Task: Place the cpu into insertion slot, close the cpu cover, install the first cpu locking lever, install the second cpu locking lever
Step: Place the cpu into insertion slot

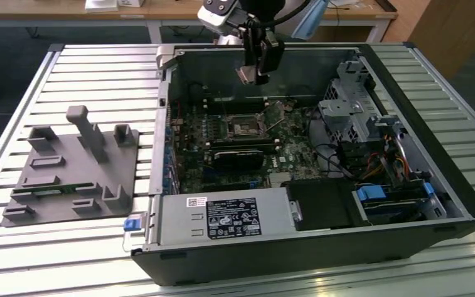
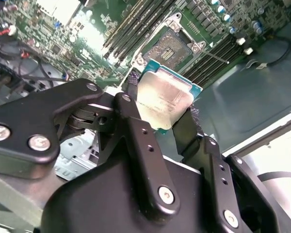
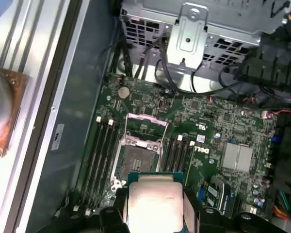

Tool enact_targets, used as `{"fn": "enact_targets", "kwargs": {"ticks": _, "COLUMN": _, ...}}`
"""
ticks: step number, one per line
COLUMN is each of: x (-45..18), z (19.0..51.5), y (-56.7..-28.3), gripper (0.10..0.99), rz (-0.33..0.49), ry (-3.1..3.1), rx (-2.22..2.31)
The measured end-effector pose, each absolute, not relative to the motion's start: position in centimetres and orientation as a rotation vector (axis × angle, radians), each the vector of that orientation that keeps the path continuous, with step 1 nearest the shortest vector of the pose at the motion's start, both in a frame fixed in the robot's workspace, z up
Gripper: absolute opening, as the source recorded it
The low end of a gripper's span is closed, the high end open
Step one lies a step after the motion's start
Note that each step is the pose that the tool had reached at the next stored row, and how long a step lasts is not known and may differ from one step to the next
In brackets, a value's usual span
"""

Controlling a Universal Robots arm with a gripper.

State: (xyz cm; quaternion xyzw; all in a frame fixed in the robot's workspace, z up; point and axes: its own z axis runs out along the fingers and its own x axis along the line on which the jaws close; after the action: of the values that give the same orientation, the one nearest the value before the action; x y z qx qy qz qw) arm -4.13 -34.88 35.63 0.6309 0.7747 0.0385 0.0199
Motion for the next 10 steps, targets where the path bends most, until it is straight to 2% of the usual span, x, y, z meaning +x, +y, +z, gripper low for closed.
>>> {"fn": "enact_targets", "kwargs": {"ticks": 10, "x": -4.16, "z": 35.44, "y": -34.87, "gripper": 0.537, "rz": 0.115, "ry": 2.271, "rx": 2.102}}
